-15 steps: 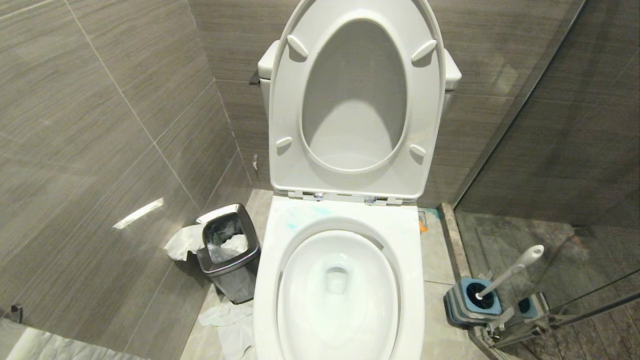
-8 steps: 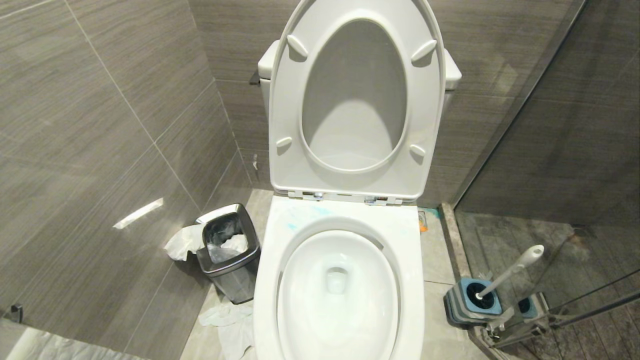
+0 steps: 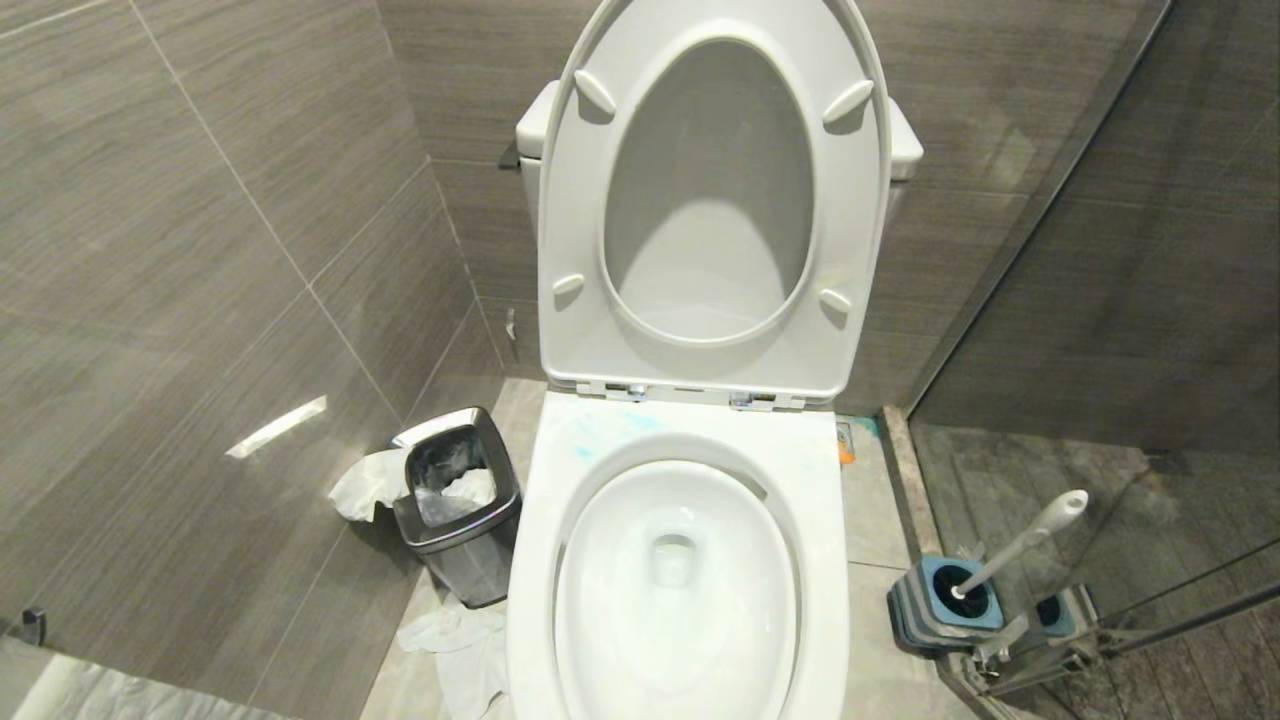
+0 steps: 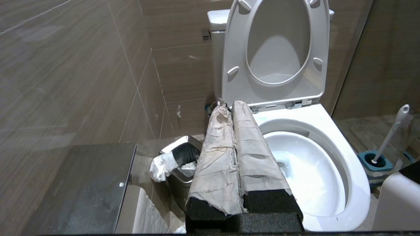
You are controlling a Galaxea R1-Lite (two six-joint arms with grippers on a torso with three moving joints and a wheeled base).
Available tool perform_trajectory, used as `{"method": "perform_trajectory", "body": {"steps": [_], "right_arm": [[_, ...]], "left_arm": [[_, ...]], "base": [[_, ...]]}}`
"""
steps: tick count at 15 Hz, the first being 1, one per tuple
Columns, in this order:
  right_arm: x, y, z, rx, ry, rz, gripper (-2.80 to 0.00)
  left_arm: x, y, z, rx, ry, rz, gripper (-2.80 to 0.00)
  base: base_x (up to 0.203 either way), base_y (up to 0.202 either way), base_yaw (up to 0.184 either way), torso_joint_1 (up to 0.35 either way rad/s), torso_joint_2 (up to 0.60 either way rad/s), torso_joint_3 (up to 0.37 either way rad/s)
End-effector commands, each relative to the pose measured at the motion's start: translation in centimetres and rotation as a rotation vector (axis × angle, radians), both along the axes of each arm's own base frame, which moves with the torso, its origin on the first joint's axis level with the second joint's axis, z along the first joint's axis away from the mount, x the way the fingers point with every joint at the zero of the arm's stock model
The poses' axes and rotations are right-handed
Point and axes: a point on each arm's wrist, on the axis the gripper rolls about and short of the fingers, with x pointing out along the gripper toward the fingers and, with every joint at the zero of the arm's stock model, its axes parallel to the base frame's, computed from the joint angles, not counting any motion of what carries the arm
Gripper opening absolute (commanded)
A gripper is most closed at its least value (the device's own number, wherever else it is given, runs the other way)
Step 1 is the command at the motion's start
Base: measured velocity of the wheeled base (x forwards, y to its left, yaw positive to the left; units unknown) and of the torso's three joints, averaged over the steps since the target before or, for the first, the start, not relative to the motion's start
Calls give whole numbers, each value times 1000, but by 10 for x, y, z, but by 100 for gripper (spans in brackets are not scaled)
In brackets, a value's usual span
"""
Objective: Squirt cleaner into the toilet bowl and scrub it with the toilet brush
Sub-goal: Pour in the cleaning agent
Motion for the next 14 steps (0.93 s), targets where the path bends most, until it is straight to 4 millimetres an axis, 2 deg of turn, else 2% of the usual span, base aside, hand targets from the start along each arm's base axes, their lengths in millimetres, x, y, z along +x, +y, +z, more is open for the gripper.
{"method": "perform_trajectory", "body": {"steps": [1, 4, 6, 10, 14], "right_arm": [[0, 0, 0, 0, 1, 0, -280], [0, 0, 0, 0, 1, 0, -280], [0, 0, 0, 0, 1, 0, -280], [0, 0, 0, 0, 1, 0, -280], [0, 0, 0, 0, 1, 0, -280]], "left_arm": [[4, 0, -5, 1, 20, 0, -280], [13, 0, -11, 18, 54, 2, -280], [29, 0, -19, 44, 73, 3, -280], [65, 0, -32, 51, -36, 7, -280], [83, 0, -45, 54, -64, 9, -280]], "base": [[0, 0, 0, 0, 0, 0], [0, 0, 0, 0, 0, 0], [0, 0, 0, 0, 0, 0], [0, 0, 0, 0, 0, 0], [0, 0, 0, 0, 0, 0]]}}
